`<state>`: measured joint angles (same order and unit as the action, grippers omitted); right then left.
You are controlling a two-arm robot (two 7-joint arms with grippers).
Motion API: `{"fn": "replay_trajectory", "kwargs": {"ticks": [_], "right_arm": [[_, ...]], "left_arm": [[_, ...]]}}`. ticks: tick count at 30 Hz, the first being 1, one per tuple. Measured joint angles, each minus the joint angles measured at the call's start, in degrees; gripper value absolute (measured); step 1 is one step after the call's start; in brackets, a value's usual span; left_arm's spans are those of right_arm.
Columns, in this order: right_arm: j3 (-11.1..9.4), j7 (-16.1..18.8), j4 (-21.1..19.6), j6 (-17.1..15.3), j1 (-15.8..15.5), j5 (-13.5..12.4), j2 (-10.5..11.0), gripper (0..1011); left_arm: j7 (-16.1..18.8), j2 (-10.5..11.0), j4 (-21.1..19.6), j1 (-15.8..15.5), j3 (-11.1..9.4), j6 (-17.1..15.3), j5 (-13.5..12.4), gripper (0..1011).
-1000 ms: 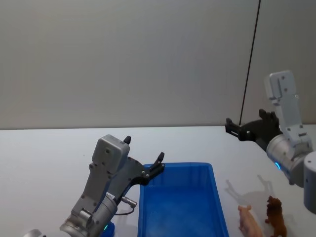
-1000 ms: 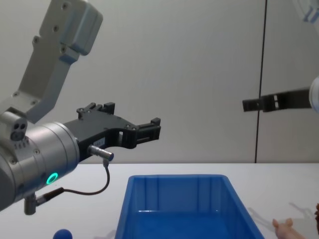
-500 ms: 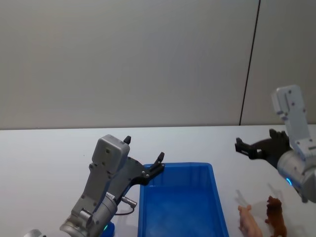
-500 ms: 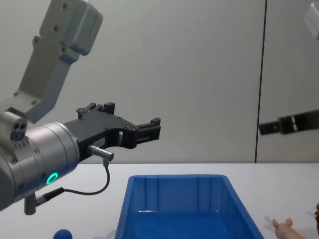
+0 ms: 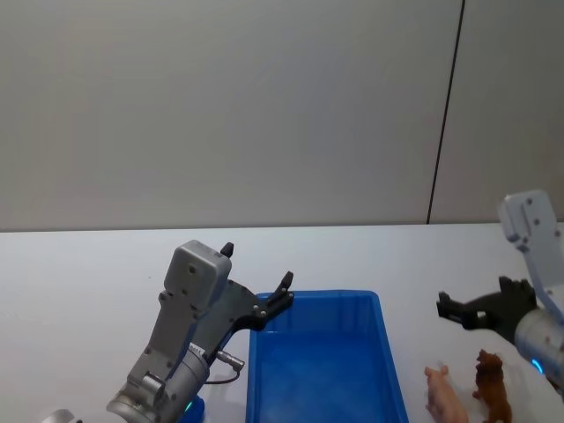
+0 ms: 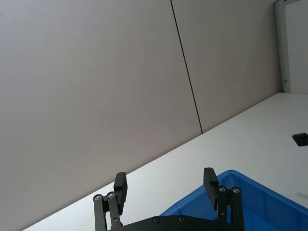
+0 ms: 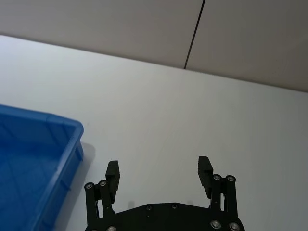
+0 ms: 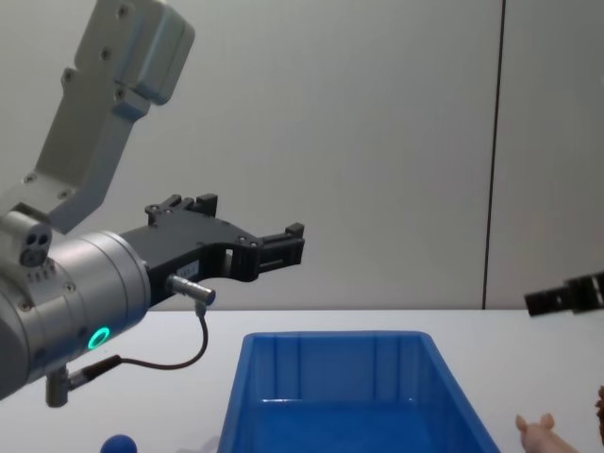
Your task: Pick up the two dolls from the table and place them into the box.
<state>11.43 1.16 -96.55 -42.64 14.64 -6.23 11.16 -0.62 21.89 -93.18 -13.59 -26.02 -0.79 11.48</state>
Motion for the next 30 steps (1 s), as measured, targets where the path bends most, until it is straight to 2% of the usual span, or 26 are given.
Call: {"fn": "replay_trajectory", "kwargs": {"ticks": [16, 30], "right_arm": [[-1.5, -2.8, -5.9, -6.1, -6.9, -2.7, 1.0, 1001], [-3.1, -4.7, -8.4, -7.9, -11.6, -4.3, 1.3, 1001]], "left_arm": [[0.0, 0.0, 0.0, 0.0, 0.0, 0.0, 0.0, 1001], [0.0, 0.0, 0.0, 0.0, 0.0, 0.0, 0.0, 1002]]}}
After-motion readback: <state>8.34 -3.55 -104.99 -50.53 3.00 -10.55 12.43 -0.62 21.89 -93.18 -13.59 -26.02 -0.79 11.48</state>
